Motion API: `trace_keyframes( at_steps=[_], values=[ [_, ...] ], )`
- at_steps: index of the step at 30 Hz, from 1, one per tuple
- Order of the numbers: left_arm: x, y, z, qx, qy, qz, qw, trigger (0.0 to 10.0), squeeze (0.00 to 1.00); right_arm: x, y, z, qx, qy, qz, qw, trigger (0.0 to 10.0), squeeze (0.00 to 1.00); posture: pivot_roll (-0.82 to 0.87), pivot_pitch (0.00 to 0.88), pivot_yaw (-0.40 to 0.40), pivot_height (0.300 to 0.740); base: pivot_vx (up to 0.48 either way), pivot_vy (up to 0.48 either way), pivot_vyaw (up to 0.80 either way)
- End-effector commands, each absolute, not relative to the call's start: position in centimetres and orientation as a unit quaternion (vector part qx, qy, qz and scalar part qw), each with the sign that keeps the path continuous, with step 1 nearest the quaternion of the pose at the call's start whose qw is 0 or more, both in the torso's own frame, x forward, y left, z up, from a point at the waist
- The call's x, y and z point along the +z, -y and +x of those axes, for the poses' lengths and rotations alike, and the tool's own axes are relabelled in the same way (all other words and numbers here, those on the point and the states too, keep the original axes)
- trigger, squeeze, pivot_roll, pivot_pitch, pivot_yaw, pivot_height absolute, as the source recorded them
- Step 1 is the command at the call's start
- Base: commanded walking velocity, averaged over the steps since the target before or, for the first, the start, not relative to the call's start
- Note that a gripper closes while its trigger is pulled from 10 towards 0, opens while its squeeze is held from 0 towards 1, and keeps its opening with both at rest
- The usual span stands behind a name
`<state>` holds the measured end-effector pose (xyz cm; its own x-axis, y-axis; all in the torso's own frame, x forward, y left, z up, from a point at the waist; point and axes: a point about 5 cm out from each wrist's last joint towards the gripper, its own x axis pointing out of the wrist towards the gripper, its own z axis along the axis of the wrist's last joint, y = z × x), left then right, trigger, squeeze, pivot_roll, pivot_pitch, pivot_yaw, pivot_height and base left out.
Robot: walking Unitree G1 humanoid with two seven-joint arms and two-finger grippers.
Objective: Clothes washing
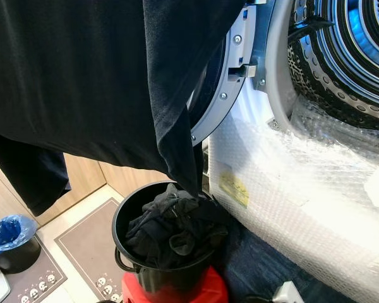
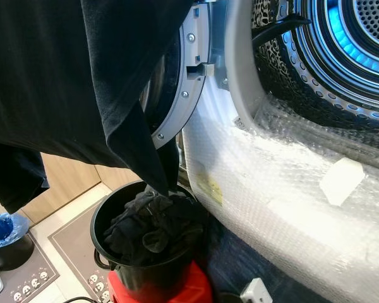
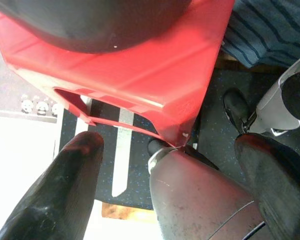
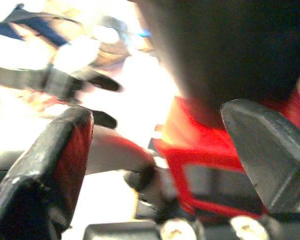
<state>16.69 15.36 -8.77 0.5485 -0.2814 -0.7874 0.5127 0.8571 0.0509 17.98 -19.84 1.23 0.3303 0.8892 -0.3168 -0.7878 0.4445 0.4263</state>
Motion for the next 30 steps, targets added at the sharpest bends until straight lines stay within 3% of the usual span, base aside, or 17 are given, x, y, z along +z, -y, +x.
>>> trace_keyframes(
  at_steps=[1,8,18,30],
  values=[
    [-9.1,-15.6,16.1,-0.230,-0.433,0.149,0.859,10.0,0.00,3.1,18.8,17.6,0.567,-0.243,0.127,0.777,10.0,0.00,-0.16,0.000,0.089,0.740,0.000,0.000,0.00],
    [-9.1,-15.5,16.3,-0.224,-0.439,0.145,0.858,10.0,0.00,8.3,18.1,18.4,0.595,-0.180,0.156,0.768,10.0,0.00,-0.16,0.000,0.082,0.740,0.000,0.000,0.00],
    [-9.4,-15.8,15.7,-0.203,-0.456,0.134,0.856,10.0,0.00,14.0,16.4,23.6,0.447,-0.034,0.222,0.866,10.0,0.00,-0.16,0.000,0.072,0.740,0.000,0.000,0.00],
    [-9.7,-16.0,15.1,-0.195,-0.466,0.129,0.853,10.0,0.00,13.9,15.0,24.5,0.375,-0.033,0.194,0.906,10.0,0.00,-0.15,0.000,0.067,0.740,0.000,0.000,0.00]
  ],
)
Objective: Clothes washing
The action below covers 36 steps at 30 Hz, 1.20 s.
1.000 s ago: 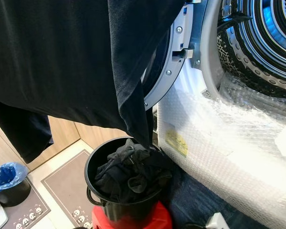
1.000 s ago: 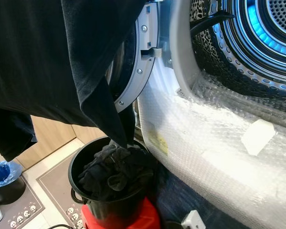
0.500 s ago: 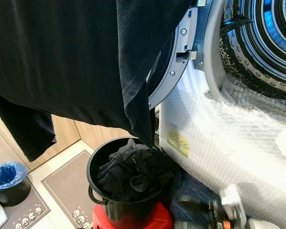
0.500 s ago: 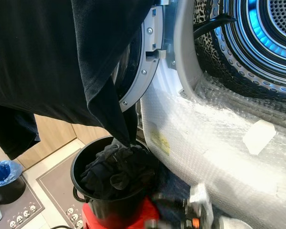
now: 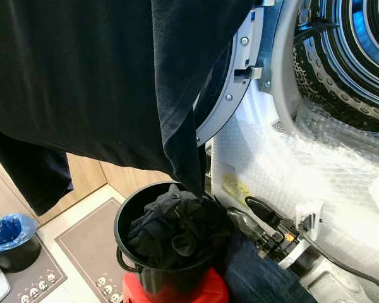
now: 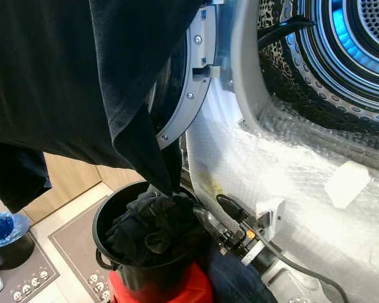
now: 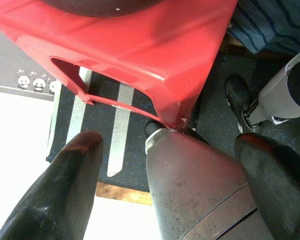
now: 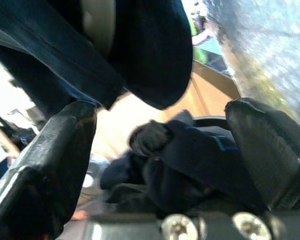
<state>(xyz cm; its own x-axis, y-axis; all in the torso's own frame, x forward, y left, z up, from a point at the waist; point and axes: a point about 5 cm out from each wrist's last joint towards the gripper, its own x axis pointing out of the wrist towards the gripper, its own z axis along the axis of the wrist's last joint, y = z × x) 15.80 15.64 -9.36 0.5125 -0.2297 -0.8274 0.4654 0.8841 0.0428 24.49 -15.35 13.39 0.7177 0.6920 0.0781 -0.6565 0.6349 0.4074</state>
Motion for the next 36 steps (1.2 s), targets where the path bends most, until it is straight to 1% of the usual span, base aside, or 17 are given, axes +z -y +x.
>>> trace_keyframes(
  at_steps=[1,4,7,12,16,19,24,28,31,33,36],
  values=[
    [-9.7,-16.0,15.1,-0.194,-0.466,0.129,0.853,10.0,0.00,13.6,14.8,24.4,0.376,-0.039,0.187,0.907,10.0,0.00,-0.15,0.000,0.068,0.740,0.000,0.000,0.00],
    [-9.7,-16.0,15.1,-0.194,-0.467,0.129,0.853,10.0,0.00,13.1,14.4,24.3,0.373,-0.053,0.173,0.910,10.0,0.00,-0.15,0.000,0.068,0.740,0.000,0.000,0.00],
    [-9.7,-16.0,15.2,-0.192,-0.466,0.129,0.854,10.0,0.00,12.5,13.9,23.9,0.381,-0.063,0.139,0.912,10.0,0.00,-0.15,0.000,0.068,0.740,0.000,0.000,0.00],
    [-9.6,-16.1,15.2,-0.192,-0.466,0.130,0.854,10.0,0.00,11.8,13.6,23.1,0.398,-0.075,0.110,0.908,10.0,0.00,-0.15,0.000,0.070,0.740,0.000,0.000,0.00],
    [-9.6,-16.1,15.3,-0.192,-0.466,0.131,0.853,10.0,0.00,11.2,13.2,23.2,0.384,-0.088,0.069,0.917,10.0,0.00,-0.15,0.000,0.072,0.740,0.000,0.000,0.00],
    [-9.6,-16.2,15.3,-0.192,-0.466,0.132,0.853,10.0,0.00,10.9,12.8,23.8,0.348,-0.095,0.031,0.932,10.0,0.00,-0.15,0.000,0.072,0.740,0.000,0.000,0.00],
    [-9.6,-16.2,15.4,-0.192,-0.466,0.133,0.854,10.0,0.00,10.4,12.3,25.1,0.287,-0.107,0.008,0.952,10.0,0.00,-0.14,0.000,0.063,0.740,0.000,0.000,0.00],
    [-9.6,-16.1,15.2,-0.191,-0.466,0.131,0.854,10.0,0.00,10.2,11.9,25.6,0.261,-0.107,-0.016,0.959,10.0,0.00,-0.13,0.000,0.058,0.740,0.000,0.000,0.00],
    [-9.7,-16.1,15.1,-0.188,-0.467,0.129,0.855,10.0,0.00,10.4,11.6,25.6,0.264,-0.100,-0.025,0.959,10.0,0.00,-0.13,0.000,0.054,0.740,0.000,0.000,0.00],
    [-9.7,-16.1,15.0,-0.185,-0.468,0.126,0.855,10.0,0.00,10.6,10.8,25.5,0.274,-0.092,-0.033,0.957,10.0,0.00,-0.12,0.000,0.051,0.740,0.000,0.000,0.00],
    [-9.8,-16.1,14.9,-0.185,-0.469,0.126,0.854,10.0,0.00,11.2,9.7,25.7,0.278,-0.084,-0.012,0.957,10.0,0.00,-0.12,0.000,0.047,0.740,0.000,0.000,0.00]
  ],
)
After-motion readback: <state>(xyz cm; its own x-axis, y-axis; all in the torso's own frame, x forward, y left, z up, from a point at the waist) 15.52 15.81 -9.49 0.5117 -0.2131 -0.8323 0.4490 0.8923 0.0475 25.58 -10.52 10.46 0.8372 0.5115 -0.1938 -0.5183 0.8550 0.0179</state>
